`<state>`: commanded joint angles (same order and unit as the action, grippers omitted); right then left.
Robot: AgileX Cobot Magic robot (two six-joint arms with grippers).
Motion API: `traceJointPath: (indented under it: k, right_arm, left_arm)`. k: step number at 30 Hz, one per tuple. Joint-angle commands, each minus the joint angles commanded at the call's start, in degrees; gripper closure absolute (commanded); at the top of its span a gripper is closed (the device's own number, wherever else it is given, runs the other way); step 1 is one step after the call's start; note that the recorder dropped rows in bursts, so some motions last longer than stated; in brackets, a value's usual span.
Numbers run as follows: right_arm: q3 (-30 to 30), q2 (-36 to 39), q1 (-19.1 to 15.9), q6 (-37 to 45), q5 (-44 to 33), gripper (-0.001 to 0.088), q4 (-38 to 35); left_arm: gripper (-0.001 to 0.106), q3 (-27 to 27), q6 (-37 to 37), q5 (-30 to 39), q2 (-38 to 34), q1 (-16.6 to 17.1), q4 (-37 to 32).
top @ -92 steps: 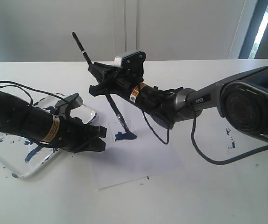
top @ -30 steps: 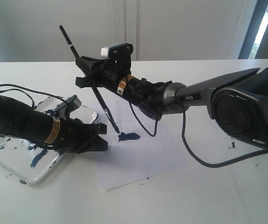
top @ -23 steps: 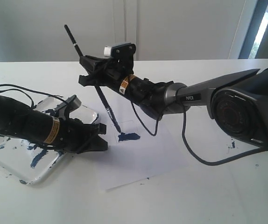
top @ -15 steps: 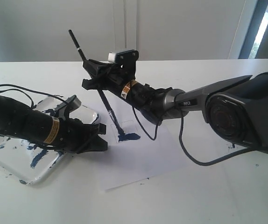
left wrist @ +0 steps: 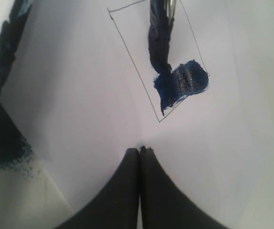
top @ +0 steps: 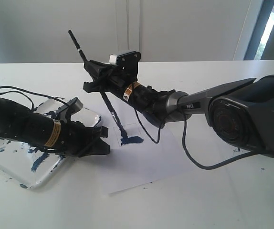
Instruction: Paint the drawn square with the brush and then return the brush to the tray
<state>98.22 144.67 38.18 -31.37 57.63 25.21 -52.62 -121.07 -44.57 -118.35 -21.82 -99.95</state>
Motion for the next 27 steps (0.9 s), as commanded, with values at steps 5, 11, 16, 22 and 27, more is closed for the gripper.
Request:
traceJointPath:
  k: [5,11,16,22,27]
  right_arm:
    - [1.71,0.00,0.73,3.49,-4.75,0.0868,0.44]
    - [6.42,-0.11,2.04,5.81,-11.31,0.0868,0.33]
    - [7.13,0.05,2.04,5.59,-15.02,0.0868,0.83]
    - [7.13,1.67,2.30,0.31,-11.90,0.0868,6.20]
    - [7.13,1.67,3.31,-3.55,-10.01,0.0868,9.62]
  left_arm:
    - [0.100,0.00,0.00,0.00,0.00,0.00,0.00]
    - [0.100,0.00,0.00,-0.28,0.00,0.00,0.00]
    - [0.100,0.00,0.00,-0.84,0.00,0.00,0.00]
    - [0.100,0.00,0.00,-0.84,0.00,0.00,0.00]
    - [0.100,0.00,0.00,-0.84,0.00,0.00,0.00]
